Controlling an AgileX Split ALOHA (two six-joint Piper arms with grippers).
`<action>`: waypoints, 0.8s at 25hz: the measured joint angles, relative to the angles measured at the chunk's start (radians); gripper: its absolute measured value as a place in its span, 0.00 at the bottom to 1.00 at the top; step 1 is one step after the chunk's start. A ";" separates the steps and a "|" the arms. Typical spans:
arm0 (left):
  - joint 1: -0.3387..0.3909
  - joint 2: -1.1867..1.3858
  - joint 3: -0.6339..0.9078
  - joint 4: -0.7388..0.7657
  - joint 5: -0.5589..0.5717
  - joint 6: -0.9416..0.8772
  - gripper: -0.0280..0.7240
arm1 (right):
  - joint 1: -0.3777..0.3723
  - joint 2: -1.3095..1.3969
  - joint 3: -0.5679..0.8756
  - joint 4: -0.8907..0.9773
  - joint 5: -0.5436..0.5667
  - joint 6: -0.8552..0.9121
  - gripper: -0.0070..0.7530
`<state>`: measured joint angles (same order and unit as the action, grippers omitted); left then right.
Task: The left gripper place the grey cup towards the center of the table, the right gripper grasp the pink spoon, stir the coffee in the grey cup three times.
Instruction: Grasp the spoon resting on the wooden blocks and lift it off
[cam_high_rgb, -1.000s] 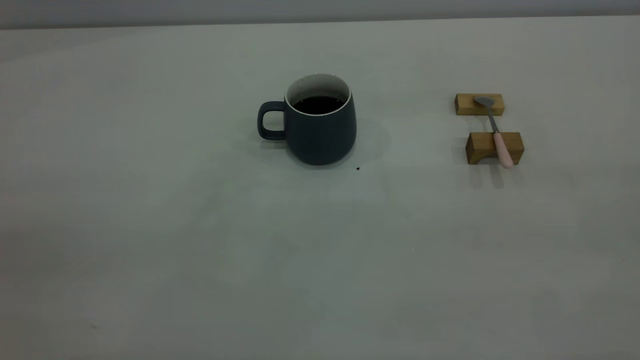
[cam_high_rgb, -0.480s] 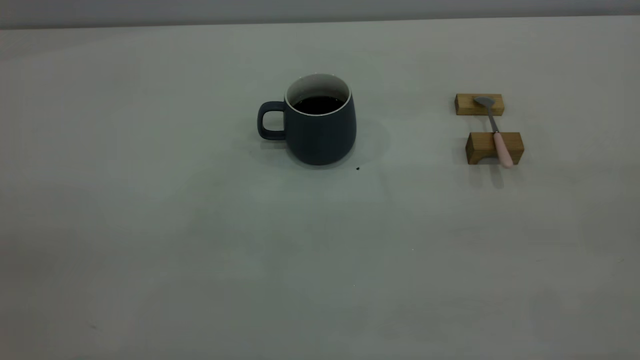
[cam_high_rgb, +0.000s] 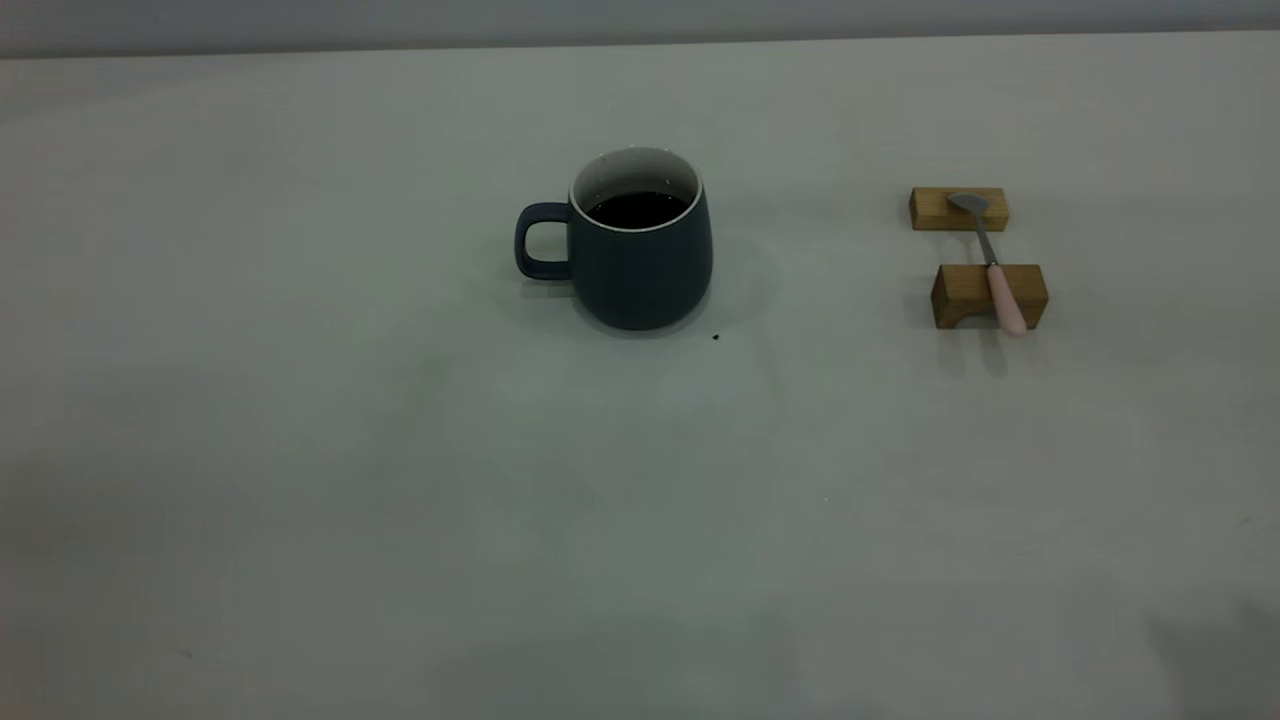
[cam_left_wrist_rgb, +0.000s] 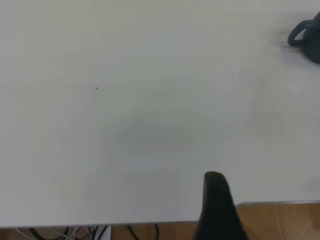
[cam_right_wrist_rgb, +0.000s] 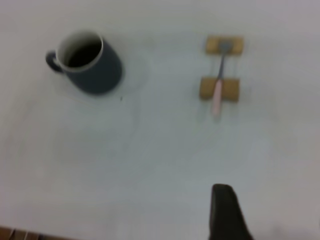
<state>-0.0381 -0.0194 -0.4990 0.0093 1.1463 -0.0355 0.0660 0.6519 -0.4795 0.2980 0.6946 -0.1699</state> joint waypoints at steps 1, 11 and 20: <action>0.000 0.000 0.000 0.000 0.000 0.000 0.79 | 0.000 0.057 0.000 0.028 -0.027 -0.031 0.68; 0.000 0.000 0.000 -0.001 0.000 0.000 0.79 | 0.000 0.701 -0.174 0.272 -0.128 -0.325 0.76; 0.000 0.000 0.000 -0.001 0.000 0.000 0.79 | 0.000 1.145 -0.401 0.368 -0.147 -0.423 0.76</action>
<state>-0.0381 -0.0194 -0.4990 0.0084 1.1463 -0.0355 0.0660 1.7972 -0.8807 0.6659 0.5474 -0.5928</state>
